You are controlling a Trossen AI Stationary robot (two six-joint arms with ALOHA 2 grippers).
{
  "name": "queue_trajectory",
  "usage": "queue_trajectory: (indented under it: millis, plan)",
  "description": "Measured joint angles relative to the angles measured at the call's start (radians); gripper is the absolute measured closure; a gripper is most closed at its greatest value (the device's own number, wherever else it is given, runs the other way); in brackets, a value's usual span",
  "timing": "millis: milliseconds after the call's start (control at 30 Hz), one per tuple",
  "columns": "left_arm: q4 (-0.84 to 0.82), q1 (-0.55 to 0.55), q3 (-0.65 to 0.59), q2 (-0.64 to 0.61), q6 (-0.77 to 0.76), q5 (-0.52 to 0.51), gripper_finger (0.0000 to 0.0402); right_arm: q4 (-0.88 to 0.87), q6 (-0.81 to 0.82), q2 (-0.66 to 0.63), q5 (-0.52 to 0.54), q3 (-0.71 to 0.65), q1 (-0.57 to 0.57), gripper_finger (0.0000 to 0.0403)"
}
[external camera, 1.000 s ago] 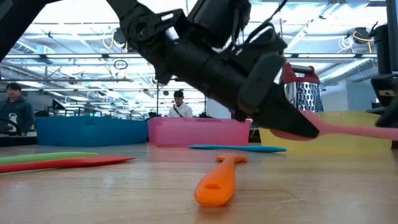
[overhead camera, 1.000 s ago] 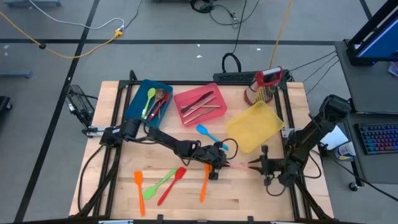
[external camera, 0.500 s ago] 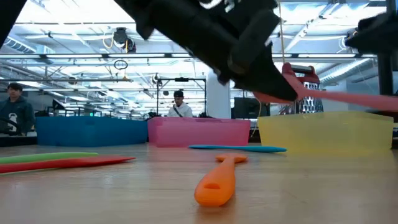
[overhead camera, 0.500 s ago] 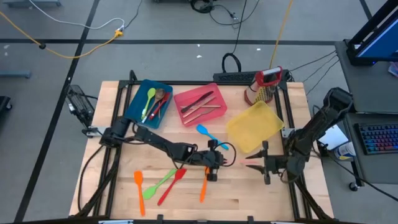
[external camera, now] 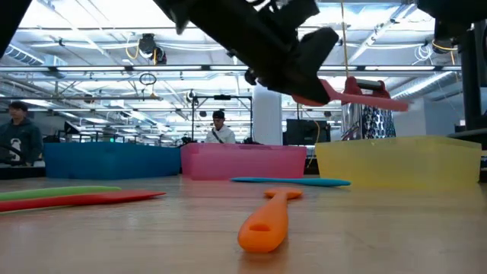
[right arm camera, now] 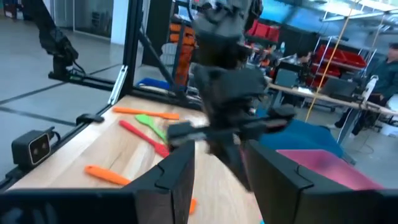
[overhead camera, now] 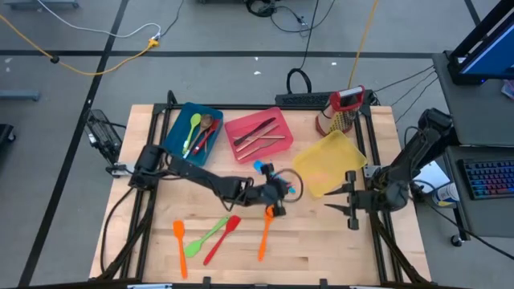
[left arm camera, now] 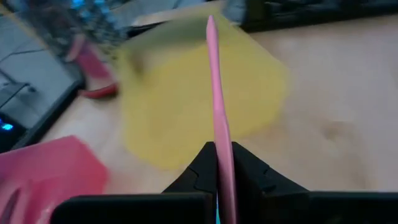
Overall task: Pick & Place Kitchen Items
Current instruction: Put the pink spatula into the yellow bin
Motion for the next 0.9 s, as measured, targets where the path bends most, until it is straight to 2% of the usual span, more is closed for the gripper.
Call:
queue_trajectory:
  millis: [100, 267, 467, 600, 667, 733, 900]
  plan:
    - [0.044, 0.048, 0.000, 0.005, -0.002, 0.017, 0.0379, 0.000, -0.010, -0.021, 0.016, 0.000, 0.000, 0.0268]
    - [0.072, 0.121, 0.000, 0.010, -0.006, 0.117, 0.0382, -0.002, -0.011, -0.025, 0.077, 0.000, 0.000, 0.0270]
    - [0.107, 0.145, 0.000, 0.010, 0.019, 0.125, 0.0381, -0.007, -0.049, -0.025, 0.088, 0.000, 0.000, 0.0270]
    - [0.094, 0.129, 0.000, 0.011, 0.029, 0.129, 0.0382, -0.055, -0.132, -0.025, 0.227, 0.000, -0.008, 0.0268]
    - [0.100, 0.120, 0.000, 0.011, 0.057, 0.129, 0.0382, -0.104, -0.156, -0.025, 0.260, 0.000, -0.033, 0.0263]
    - [0.113, 0.111, 0.000, 0.011, 0.080, 0.128, 0.0382, -0.139, -0.158, -0.024, 0.242, 0.000, -0.073, 0.0255]
    - [0.150, 0.096, 0.000, 0.011, 0.110, 0.128, 0.0382, -0.198, -0.119, -0.024, 0.064, 0.000, -0.214, 0.0225]
